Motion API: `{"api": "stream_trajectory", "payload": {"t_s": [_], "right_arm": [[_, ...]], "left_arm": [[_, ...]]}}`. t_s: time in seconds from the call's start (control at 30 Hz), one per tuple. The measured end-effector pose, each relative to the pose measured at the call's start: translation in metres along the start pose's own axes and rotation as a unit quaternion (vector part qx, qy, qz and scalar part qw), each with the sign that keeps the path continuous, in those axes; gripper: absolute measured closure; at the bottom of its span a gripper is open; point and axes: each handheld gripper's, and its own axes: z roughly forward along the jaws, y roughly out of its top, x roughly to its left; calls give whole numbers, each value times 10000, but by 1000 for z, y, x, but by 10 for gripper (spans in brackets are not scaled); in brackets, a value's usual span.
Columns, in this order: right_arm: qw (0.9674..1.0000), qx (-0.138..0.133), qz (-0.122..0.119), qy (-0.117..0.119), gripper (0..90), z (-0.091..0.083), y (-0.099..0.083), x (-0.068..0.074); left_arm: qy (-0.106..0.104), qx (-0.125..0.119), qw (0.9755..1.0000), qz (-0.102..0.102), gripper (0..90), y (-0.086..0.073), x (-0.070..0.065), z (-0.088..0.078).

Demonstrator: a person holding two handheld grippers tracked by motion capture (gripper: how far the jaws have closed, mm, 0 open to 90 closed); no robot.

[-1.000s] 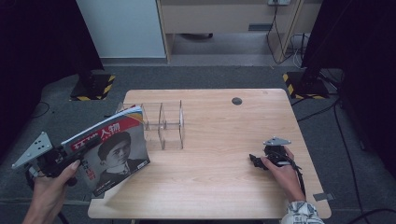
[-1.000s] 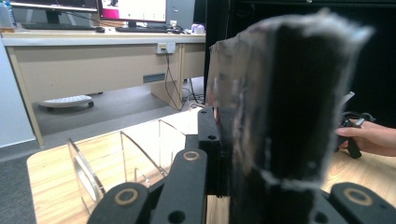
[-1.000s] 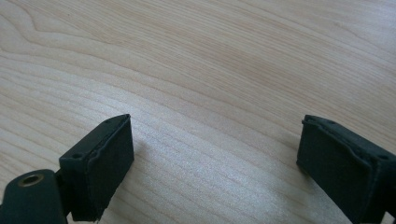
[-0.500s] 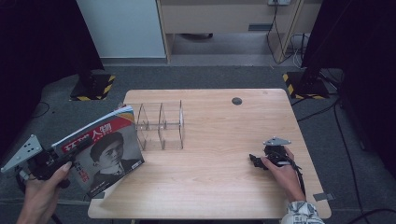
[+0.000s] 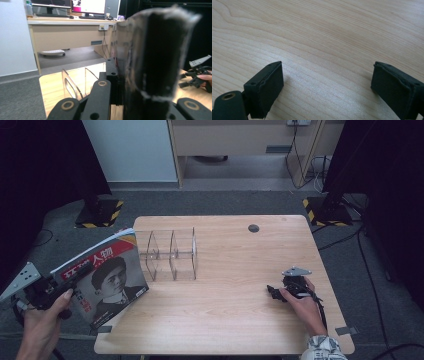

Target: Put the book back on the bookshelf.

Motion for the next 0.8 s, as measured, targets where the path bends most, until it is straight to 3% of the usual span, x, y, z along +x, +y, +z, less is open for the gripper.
{"api": "stream_trajectory", "payload": {"t_s": [0.8], "right_arm": [[10000,-1,0,2,110,0,0,0]], "left_arm": [[382,-113,9991,-118,862,10,6,25]]}}
